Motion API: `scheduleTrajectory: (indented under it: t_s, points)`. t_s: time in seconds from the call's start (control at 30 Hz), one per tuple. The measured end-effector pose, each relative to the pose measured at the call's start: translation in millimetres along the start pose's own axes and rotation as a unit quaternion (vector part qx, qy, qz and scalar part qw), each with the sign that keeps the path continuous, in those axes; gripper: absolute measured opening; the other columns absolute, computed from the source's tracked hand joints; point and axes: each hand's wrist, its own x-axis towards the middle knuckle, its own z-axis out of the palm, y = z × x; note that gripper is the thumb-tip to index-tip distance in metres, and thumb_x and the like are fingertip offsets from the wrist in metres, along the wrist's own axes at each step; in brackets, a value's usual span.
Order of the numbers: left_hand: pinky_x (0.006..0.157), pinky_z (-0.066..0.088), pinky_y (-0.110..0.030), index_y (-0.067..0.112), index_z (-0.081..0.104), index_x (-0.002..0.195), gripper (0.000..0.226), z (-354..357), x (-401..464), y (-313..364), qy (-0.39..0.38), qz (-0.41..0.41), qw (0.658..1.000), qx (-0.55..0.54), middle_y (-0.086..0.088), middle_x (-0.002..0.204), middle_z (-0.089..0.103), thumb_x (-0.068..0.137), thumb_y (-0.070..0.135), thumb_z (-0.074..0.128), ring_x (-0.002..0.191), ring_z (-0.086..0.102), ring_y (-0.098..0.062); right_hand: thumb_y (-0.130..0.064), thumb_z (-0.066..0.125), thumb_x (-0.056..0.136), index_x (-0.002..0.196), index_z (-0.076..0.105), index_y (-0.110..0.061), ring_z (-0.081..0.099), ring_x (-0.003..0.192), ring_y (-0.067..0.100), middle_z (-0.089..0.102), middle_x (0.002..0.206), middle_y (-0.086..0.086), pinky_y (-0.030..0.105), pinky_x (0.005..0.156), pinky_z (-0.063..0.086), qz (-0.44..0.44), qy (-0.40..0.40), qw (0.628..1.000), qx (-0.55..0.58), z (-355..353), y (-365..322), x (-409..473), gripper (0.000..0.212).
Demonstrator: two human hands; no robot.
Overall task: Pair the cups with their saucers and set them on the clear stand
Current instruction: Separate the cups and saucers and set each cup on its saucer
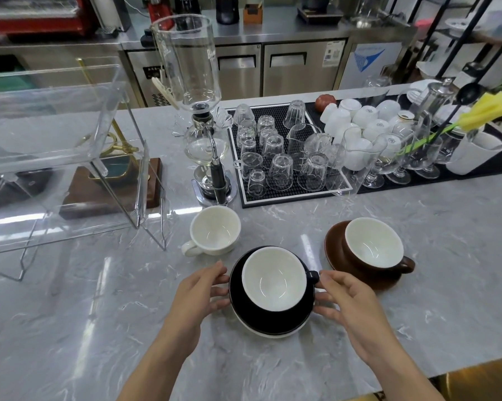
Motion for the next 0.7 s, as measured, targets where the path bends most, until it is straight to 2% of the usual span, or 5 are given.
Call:
scheduleTrajectory:
  t_s: [0.17,0.3,0.47,0.6,0.7]
  points:
    - [0.087,0.057,-0.044,0.000,0.072,0.102,0.029,-1,0,1,0.000,-0.005,1.000,-0.005,-0.013,0.096,0.069,0.099,0.026,0.059,0.082,0.064,-0.024,-0.013,0.063,0.094,0.111,0.067,-0.004,0.072,0.085,0.029,0.074,0.099,0.016,0.039,0.072,0.060,0.005,-0.003,1.000,-0.004,-1,3,3,0.020]
    - [0.075,0.058,-0.036,-0.001,0.071,0.101,0.029,1,1,3,-0.006,-0.012,1.000,-0.005,-0.010,0.088,0.069,0.099,0.025,0.060,0.075,0.065,-0.022,-0.013,0.064,0.094,0.110,0.067,-0.005,0.071,0.086,0.031,0.075,0.098,0.017,0.039,0.072,0.061,0.013,-0.006,1.000,-0.006,-1,2,6,0.019]
    - [0.066,0.060,-0.030,0.006,0.075,0.094,0.020,6,1,4,-0.030,-0.011,0.999,0.021,-0.004,0.081,0.070,0.095,0.021,0.062,0.070,0.067,-0.019,-0.016,0.067,0.092,0.106,0.069,-0.008,0.071,0.084,0.028,0.075,0.097,0.016,0.038,0.071,0.061,0.020,-0.010,0.999,-0.025,1,1,9,0.016]
    - [0.068,0.061,-0.032,0.005,0.076,0.098,0.018,9,1,4,-0.031,-0.010,0.999,0.035,-0.003,0.077,0.072,0.093,0.020,0.067,0.067,0.068,-0.015,-0.019,0.072,0.088,0.103,0.071,-0.011,0.070,0.083,0.024,0.074,0.096,0.012,0.033,0.067,0.060,0.015,-0.014,0.999,-0.044,5,0,11,0.017]
    - [0.080,0.062,-0.042,0.007,0.077,0.098,0.016,8,1,2,-0.028,-0.005,0.998,0.056,-0.012,0.088,0.077,0.090,0.020,0.073,0.074,0.071,-0.018,-0.024,0.076,0.084,0.102,0.071,-0.015,0.071,0.086,0.022,0.075,0.095,0.008,0.032,0.068,0.059,0.011,-0.016,0.998,-0.064,9,1,11,0.020]
